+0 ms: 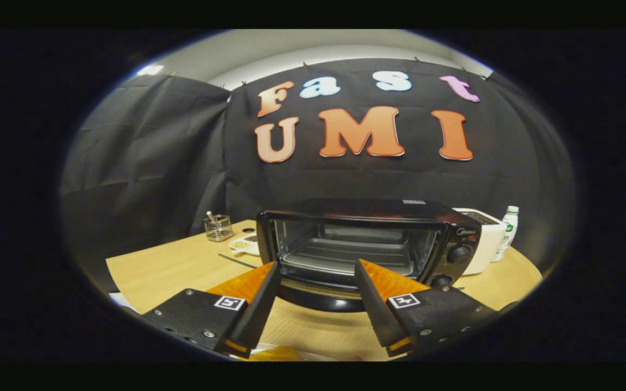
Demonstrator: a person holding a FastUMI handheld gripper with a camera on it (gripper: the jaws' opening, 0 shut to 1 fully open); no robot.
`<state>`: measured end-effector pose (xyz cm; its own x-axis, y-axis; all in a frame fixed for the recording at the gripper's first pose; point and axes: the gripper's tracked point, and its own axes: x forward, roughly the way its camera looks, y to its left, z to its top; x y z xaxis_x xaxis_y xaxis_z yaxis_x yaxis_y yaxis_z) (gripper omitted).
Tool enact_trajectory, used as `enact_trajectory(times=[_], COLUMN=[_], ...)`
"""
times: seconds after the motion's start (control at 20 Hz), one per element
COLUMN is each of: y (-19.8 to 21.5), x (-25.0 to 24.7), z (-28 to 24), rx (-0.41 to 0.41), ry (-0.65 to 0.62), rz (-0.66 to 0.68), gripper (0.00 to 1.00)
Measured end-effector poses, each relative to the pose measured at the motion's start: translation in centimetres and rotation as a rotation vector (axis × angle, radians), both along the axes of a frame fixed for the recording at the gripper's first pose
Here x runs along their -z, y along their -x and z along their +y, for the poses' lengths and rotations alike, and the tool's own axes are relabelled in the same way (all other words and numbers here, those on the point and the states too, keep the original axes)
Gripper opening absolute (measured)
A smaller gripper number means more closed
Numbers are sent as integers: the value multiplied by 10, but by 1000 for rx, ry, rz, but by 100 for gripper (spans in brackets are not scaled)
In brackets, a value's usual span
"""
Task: Open the toaster oven, put the food inside, and close the toaster oven door.
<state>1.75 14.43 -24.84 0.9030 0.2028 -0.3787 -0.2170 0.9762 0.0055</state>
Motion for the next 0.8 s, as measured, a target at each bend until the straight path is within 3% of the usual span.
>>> enact_trajectory(times=[0.5,0.8], y=[48,56], x=[61,91], z=[2,-12], rx=[-44,22], ry=[-77,-164], rz=[239,361], gripper=[81,79])
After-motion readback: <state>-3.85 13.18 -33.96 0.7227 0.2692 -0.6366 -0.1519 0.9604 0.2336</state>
